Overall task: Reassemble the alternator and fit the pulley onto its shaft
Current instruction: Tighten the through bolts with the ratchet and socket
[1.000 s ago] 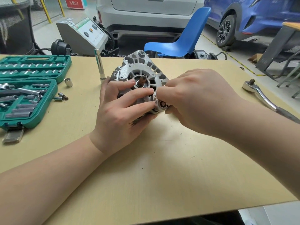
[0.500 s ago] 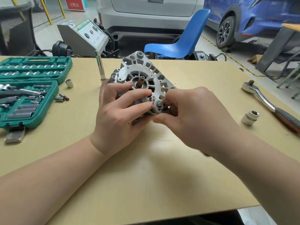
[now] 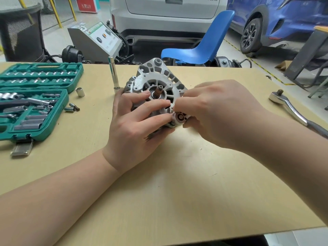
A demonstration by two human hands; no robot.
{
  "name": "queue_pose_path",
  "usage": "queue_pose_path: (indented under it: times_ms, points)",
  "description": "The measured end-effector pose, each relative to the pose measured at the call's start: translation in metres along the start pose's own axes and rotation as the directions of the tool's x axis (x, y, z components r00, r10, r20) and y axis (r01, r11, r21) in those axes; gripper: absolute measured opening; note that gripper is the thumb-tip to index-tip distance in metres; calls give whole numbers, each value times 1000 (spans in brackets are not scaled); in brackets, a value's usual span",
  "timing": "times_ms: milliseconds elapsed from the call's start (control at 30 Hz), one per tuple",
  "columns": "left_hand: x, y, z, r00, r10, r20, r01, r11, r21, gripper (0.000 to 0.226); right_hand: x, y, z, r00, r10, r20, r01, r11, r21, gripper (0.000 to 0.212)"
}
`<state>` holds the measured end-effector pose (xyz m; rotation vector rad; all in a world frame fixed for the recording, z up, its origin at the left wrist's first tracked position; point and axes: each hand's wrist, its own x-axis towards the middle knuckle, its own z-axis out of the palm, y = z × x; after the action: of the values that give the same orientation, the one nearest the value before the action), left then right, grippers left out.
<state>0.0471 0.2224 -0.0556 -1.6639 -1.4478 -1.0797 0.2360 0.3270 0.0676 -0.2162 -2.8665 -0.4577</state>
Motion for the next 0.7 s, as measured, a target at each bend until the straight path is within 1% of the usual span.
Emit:
queue_pose_path:
  times_ms: [33, 67, 133, 233, 267, 333, 400, 433, 500, 567, 633, 700]
  points:
    - [0, 0, 0, 1000, 0, 1, 0, 1000, 2, 16, -2, -2, 2, 1000, 27, -15, -27, 1000, 2, 9]
    - [1, 1, 0, 1000, -1, 1, 1, 1000, 1, 16, -5, -4, 4, 997, 66, -31, -65, 998, 13, 7]
    - [2, 1, 1, 1000, -1, -4, 1, 1000, -4, 16, -11, -9, 12, 982, 179, -55, -175, 982, 70, 21]
    - [2, 2, 0, 1000, -10, -3, 10, 1000, -11, 18, -17, -24, 22, 925, 369, -86, -337, 906, 257, 33]
    - [1, 2, -1, 1000, -19, 3, 19, 1000, -14, 18, -19, -29, 25, 910, 405, -88, -360, 877, 317, 35]
    - [0, 3, -3, 999, -43, 8, 44, 999, -18, 18, -18, -33, 26, 904, 421, -77, -366, 854, 370, 35]
    - [1, 4, -3, 999, -48, 9, 49, 999, -20, 18, -16, -28, 21, 922, 384, -56, -341, 870, 355, 35]
    - [2, 4, -3, 999, -41, 10, 41, 999, -22, 18, -15, -23, 16, 935, 352, -37, -323, 892, 316, 32]
    - [4, 4, -1, 1000, -22, 10, 22, 1000, -20, 18, -11, -11, 7, 967, 255, 4, -252, 955, 157, 21]
    - [5, 1, 1, 1000, -6, 13, 7, 1000, -9, 18, -5, -2, -2, 991, 130, 26, -131, 991, 34, 11]
    - [3, -1, 2, 1000, 4, 14, -4, 1000, 0, 19, 2, 1, -8, 998, 20, 53, -21, 1000, 19, 16]
    - [2, -2, 3, 1000, 2, 5, -2, 1000, -2, 19, 8, 1, -10, 997, -36, 62, 35, 999, 15, 32]
